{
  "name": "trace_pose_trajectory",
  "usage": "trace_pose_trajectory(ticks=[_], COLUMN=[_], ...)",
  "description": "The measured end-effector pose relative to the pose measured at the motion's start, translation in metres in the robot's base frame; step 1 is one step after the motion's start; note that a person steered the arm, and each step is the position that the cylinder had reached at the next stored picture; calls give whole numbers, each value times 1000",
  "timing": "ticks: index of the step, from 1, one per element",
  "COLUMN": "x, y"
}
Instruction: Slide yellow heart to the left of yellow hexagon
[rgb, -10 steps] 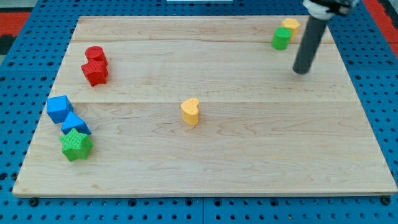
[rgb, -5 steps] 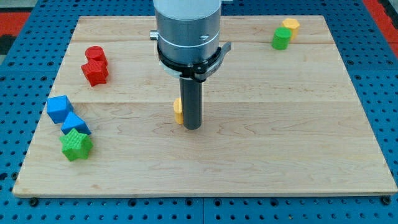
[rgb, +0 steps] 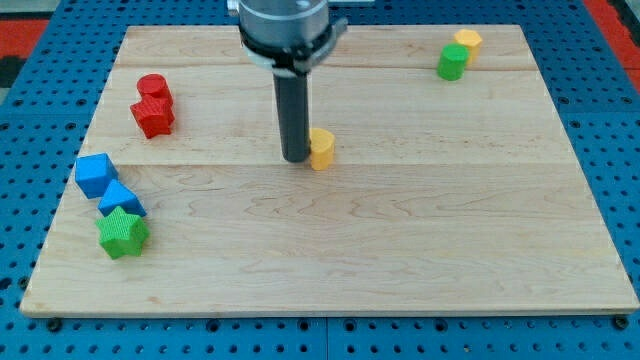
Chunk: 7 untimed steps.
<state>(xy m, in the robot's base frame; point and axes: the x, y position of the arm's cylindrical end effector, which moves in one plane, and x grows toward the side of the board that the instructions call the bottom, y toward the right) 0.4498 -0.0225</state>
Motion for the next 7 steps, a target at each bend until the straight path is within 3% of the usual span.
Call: trace_pose_trajectory(ticks=[1, 4, 5, 7], x=[-9, -115, -129, -203], y=[33, 112, 126, 144])
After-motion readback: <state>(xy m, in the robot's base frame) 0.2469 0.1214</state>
